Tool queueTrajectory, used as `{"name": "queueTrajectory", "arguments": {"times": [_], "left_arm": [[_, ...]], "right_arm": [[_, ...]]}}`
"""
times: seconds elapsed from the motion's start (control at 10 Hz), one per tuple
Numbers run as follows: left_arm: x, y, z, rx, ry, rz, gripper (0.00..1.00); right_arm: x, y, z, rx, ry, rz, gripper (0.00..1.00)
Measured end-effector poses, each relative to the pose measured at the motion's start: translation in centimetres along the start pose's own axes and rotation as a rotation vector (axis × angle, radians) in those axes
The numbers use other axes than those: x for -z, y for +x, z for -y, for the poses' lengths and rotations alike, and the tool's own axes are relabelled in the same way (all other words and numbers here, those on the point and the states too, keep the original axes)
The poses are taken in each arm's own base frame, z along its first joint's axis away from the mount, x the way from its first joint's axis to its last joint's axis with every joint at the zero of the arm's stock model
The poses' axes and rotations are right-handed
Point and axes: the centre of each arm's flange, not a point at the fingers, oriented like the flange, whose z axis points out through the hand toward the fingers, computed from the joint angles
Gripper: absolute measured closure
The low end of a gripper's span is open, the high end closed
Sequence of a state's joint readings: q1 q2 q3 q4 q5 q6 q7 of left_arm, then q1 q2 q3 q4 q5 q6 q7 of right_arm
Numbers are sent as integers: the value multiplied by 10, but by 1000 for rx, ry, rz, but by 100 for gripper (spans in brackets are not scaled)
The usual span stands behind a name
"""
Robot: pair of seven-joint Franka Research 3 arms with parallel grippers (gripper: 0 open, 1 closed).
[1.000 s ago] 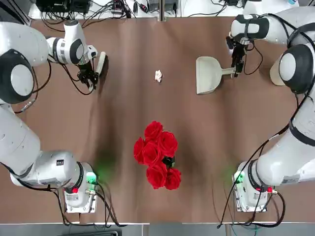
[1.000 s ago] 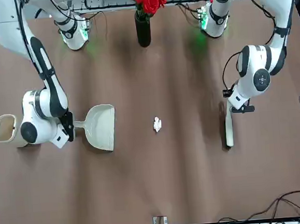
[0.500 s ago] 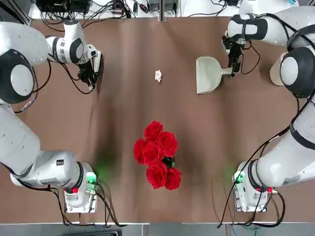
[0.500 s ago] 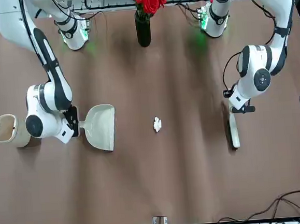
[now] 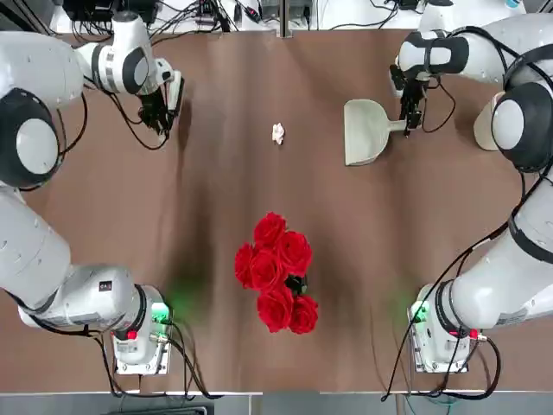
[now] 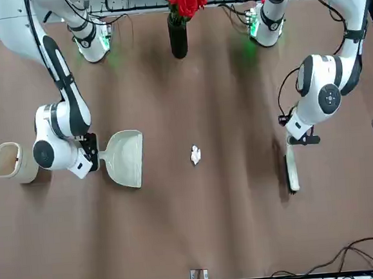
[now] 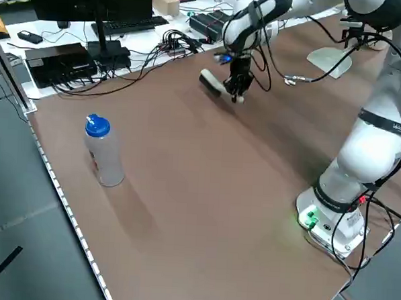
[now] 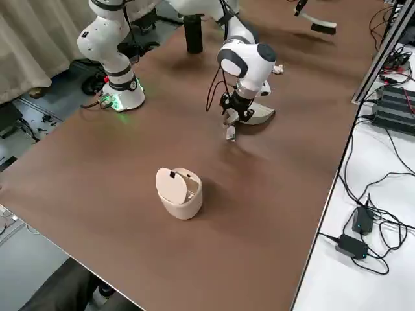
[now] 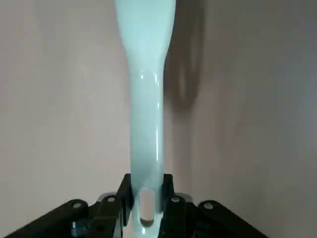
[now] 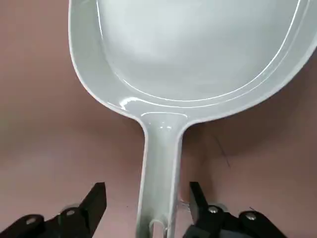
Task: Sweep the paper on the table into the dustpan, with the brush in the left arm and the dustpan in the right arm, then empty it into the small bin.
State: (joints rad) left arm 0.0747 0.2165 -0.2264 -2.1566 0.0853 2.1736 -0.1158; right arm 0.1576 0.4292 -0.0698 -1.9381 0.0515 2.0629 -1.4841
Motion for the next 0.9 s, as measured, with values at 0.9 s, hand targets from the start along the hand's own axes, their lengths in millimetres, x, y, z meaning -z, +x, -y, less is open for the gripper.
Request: {"name": "queueTrajectory", "arguments": {"times": [0.9], "left_arm": [[-2,-30,-266,-46,76,103,72]], "right_arm": [[0,-5,-3,25,-36,-2,51]]}}
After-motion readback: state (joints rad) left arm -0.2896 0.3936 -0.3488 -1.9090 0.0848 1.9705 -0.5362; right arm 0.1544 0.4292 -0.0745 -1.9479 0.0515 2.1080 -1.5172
